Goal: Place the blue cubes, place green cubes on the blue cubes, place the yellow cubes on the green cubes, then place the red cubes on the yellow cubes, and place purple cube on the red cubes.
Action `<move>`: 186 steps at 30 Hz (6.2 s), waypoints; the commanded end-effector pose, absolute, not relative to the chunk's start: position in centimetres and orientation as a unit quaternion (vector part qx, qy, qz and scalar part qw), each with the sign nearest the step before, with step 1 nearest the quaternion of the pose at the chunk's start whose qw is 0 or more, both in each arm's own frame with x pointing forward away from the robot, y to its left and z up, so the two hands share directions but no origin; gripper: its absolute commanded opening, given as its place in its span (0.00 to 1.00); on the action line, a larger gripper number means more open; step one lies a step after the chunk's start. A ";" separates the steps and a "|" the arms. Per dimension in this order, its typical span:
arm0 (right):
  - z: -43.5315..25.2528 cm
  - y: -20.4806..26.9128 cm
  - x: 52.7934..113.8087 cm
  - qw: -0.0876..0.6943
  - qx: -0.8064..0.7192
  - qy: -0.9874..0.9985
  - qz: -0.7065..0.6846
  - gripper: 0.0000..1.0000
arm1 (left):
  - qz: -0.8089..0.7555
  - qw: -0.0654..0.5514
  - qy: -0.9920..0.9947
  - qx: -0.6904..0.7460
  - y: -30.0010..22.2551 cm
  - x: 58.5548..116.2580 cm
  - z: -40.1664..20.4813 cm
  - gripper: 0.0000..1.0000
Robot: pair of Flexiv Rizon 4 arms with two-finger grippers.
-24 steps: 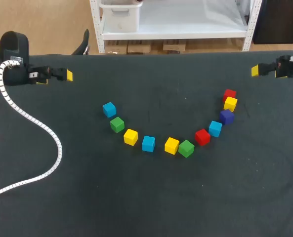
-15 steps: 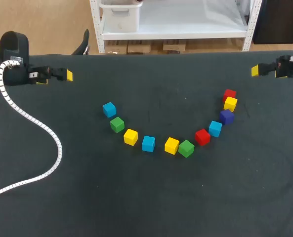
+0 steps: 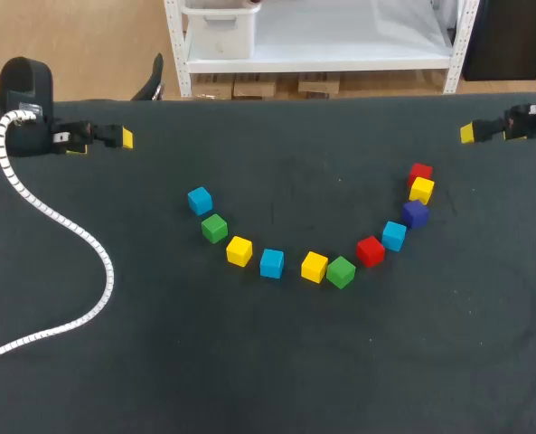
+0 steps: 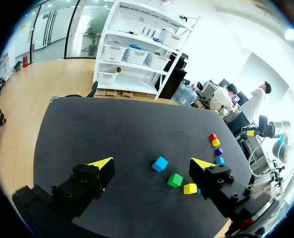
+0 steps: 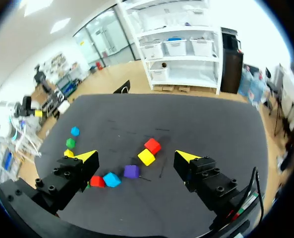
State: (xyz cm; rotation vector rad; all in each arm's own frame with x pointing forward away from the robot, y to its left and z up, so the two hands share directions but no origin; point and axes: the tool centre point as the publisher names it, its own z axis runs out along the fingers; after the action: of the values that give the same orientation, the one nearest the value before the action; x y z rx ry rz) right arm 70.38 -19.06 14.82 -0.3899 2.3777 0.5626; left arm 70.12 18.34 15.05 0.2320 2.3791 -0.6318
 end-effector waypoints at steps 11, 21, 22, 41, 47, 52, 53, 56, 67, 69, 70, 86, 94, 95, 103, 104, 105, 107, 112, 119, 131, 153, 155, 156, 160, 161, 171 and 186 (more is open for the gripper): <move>16.5 -22.3 72.2 0.235 -0.535 0.742 0.328 1.00 | -0.242 0.328 0.909 0.088 18.4 70.1 15.0 1.00; 16.1 -22.8 72.7 0.217 -0.565 0.729 0.318 1.00 | -0.242 0.328 0.909 0.088 18.4 70.1 15.0 1.00; 16.1 -22.8 72.7 0.217 -0.565 0.729 0.318 1.00 | -0.242 0.328 0.909 0.088 18.4 70.1 15.0 1.00; 15.7 -20.9 72.9 0.197 -0.716 0.608 0.280 1.00 | -0.242 0.328 0.909 0.088 18.4 70.1 15.0 1.00; 15.1 -21.1 72.9 0.212 -0.772 0.531 0.277 1.00 | -0.242 0.328 0.909 0.088 18.4 70.1 15.0 1.00; 14.8 -21.6 72.8 0.221 -0.799 0.482 0.284 1.00 | -0.242 0.328 0.909 0.088 18.4 70.1 15.0 1.00; 14.7 -21.7 72.8 0.223 -0.803 0.473 0.286 1.00 | -0.242 0.328 0.909 0.088 18.4 70.1 15.0 1.00; 14.1 -22.1 72.9 0.230 -0.807 0.463 0.285 1.00 | -0.242 0.328 0.909 0.088 18.4 70.1 15.0 1.00; 12.2 -23.4 73.5 0.257 -0.781 0.506 0.262 1.00 | -0.242 0.328 0.909 0.088 18.4 70.1 15.0 1.00; 11.9 -23.6 73.6 0.263 -0.774 0.514 0.259 1.00 | -0.242 0.328 0.909 0.088 18.4 70.1 15.0 1.00; 11.8 -23.7 73.7 0.263 -0.773 0.516 0.258 1.00 | -0.242 0.328 0.909 0.088 18.4 70.1 15.0 1.00; 10.7 -25.5 74.2 0.266 -0.748 0.556 0.246 1.00 | -0.242 0.328 0.909 0.088 18.4 70.1 15.0 1.00; 10.7 -25.6 74.3 0.252 -0.739 0.582 0.227 1.00 | -0.242 0.328 0.909 0.088 18.4 70.1 15.0 1.00; 10.7 -25.6 74.3 0.252 -0.739 0.582 0.227 1.00 | -0.242 0.328 0.909 0.088 18.4 70.1 15.0 1.00; 10.7 -25.6 74.3 0.252 -0.739 0.582 0.227 1.00 | -0.242 0.328 0.909 0.088 18.4 70.1 15.0 1.00; 10.7 -25.6 74.3 0.252 -0.739 0.582 0.227 1.00 | -0.242 0.328 0.909 0.088 18.4 70.1 15.0 1.00; 10.7 -25.6 74.3 0.252 -0.739 0.582 0.227 1.00 | -0.241 0.331 0.906 0.104 18.8 70.2 15.0 1.00; 10.7 -25.6 74.3 0.252 -0.739 0.582 0.227 1.00 | -0.240 0.336 0.899 0.145 19.6 70.3 15.2 1.00; 10.7 -25.6 74.3 0.252 -0.739 0.582 0.227 1.00 | -0.222 0.332 0.871 0.285 20.5 70.5 16.0 1.00; 10.7 -25.6 74.3 0.252 -0.739 0.582 0.227 1.00 | -0.196 0.274 0.802 0.494 19.4 70.3 16.8 1.00; 10.7 -25.6 74.3 0.252 -0.739 0.582 0.227 1.00 | -0.193 0.182 0.641 0.720 17.7 68.1 16.8 1.00; 10.7 -25.6 74.3 0.252 -0.739 0.582 0.227 1.00 | -0.193 0.182 0.641 0.720 17.7 68.1 16.8 1.00; 10.7 -25.6 74.3 0.252 -0.739 0.582 0.227 1.00 | -0.189 0.178 0.631 0.731 16.8 67.8 16.2 1.00; 10.7 -25.6 74.3 0.252 -0.739 0.582 0.227 1.00 | -0.190 0.176 0.626 0.736 16.4 67.6 16.1 1.00; 10.7 -25.6 74.3 0.252 -0.739 0.582 0.227 1.00 | -0.182 0.175 0.606 0.754 14.3 66.4 15.7 1.00; 10.7 -25.6 74.3 0.252 -0.739 0.582 0.227 1.00 | -0.175 0.170 0.601 0.761 13.7 66.1 15.6 1.00; 10.7 -25.6 74.3 0.252 -0.739 0.582 0.227 1.00 | -0.176 0.155 0.577 0.782 8.7 63.1 13.6 1.00; 10.7 -25.6 74.3 0.252 -0.739 0.582 0.227 1.00 | -0.136 0.137 0.600 0.777 1.6 60.8 11.4 1.00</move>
State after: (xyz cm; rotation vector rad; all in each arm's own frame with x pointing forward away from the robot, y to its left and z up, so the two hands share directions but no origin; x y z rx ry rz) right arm 74.45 -25.63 10.68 -2.0107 1.5834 0.6225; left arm 60.64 2.85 12.05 2.2408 1.7102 -0.4203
